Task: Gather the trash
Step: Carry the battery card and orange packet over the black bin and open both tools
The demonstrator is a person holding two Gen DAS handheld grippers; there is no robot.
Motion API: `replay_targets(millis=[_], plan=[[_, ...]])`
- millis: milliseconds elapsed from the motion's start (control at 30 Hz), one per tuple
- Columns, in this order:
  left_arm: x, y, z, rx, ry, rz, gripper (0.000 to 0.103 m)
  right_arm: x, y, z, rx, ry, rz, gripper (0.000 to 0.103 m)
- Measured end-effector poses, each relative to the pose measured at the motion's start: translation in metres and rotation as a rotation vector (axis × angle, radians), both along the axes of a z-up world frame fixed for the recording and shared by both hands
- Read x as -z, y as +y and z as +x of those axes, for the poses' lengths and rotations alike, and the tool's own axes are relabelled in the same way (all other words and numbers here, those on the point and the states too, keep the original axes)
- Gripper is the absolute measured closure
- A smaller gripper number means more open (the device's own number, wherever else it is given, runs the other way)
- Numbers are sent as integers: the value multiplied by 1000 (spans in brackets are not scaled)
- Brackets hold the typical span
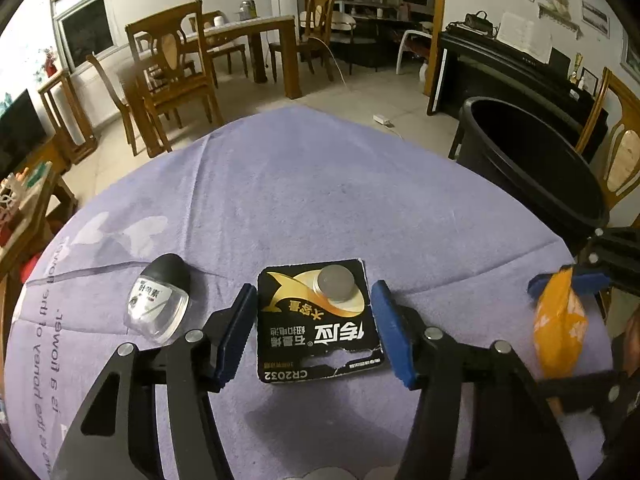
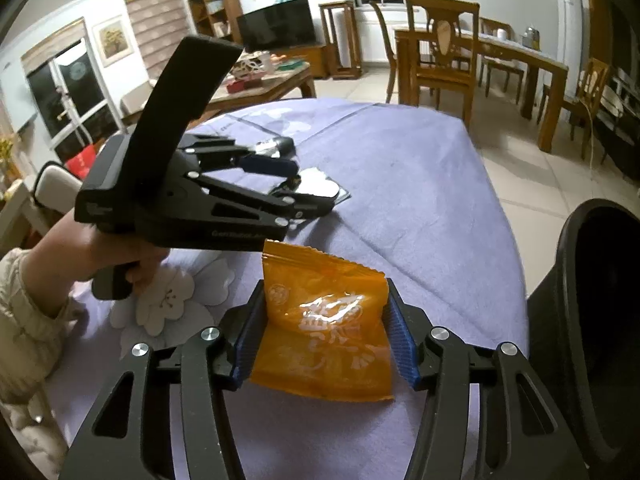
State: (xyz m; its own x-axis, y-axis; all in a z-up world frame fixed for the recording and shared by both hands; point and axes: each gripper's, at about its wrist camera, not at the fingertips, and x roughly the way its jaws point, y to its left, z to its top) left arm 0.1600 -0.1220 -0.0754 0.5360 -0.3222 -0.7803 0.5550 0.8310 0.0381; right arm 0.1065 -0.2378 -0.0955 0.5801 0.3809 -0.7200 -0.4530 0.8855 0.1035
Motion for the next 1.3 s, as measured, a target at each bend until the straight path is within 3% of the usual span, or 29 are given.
replay_targets(millis=[233,533,700,967,1300], plan=[[-16,-7,-14,19,-18,-91,45,-33,-53,-2,143,-87,98,48],[-65,-79,-42,146,-103,-235,45,-66,-179,-26,517,-232,296,48],[-67,-141,-53,225,-108,-283,45,-54,-235,-37,653,-231,356,48],[-45,-217,-58,309,-59,-292,45,-32,-291,-50,759,-215,419,48],[-29,-236,-52,319,-25,-257,43,-9,-328,-54,804,-188,495,46]])
